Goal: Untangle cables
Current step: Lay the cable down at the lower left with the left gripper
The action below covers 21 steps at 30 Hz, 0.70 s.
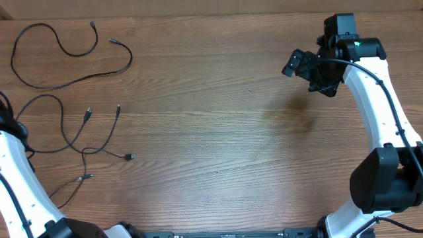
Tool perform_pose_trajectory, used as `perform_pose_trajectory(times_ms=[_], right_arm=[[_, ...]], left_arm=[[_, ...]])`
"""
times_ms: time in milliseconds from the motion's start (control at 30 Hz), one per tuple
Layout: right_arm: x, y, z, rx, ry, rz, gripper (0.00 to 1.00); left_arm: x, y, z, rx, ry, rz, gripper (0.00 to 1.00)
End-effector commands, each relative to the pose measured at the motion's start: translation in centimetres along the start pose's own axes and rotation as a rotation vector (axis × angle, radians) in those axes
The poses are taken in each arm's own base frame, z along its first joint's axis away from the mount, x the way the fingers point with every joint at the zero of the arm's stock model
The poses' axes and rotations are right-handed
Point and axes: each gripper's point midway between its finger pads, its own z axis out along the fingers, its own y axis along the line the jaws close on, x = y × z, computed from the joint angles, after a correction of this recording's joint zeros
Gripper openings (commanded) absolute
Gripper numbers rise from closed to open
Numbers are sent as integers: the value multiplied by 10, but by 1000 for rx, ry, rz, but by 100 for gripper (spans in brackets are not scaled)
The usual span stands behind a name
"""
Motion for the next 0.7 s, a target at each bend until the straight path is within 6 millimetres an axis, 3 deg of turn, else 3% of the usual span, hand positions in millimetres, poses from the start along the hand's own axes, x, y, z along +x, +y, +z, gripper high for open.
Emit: perform_pose_trajectory(times_ms=[0, 200, 333, 400, 500, 667], right_arm=[[-4, 4, -16, -14, -39, -3, 100], [3, 0, -11, -3, -16, 2, 100], [3, 0, -10, -4, -14, 1, 100], [3, 0, -10, -4, -14, 1, 100], [2, 1, -10, -10, -17, 1, 100], [2, 3, -10, -17, -18, -1, 100]], left_arm=[[-18, -2, 17, -4, -181, 149, 11], [-4, -56, 49, 93, -186, 527, 16], [5, -61, 71, 100, -117, 569, 16], [16, -57, 88, 96, -28, 571, 34], [42, -59, 91, 162, 125, 631, 59], [109, -65, 62, 428, 477, 843, 86]])
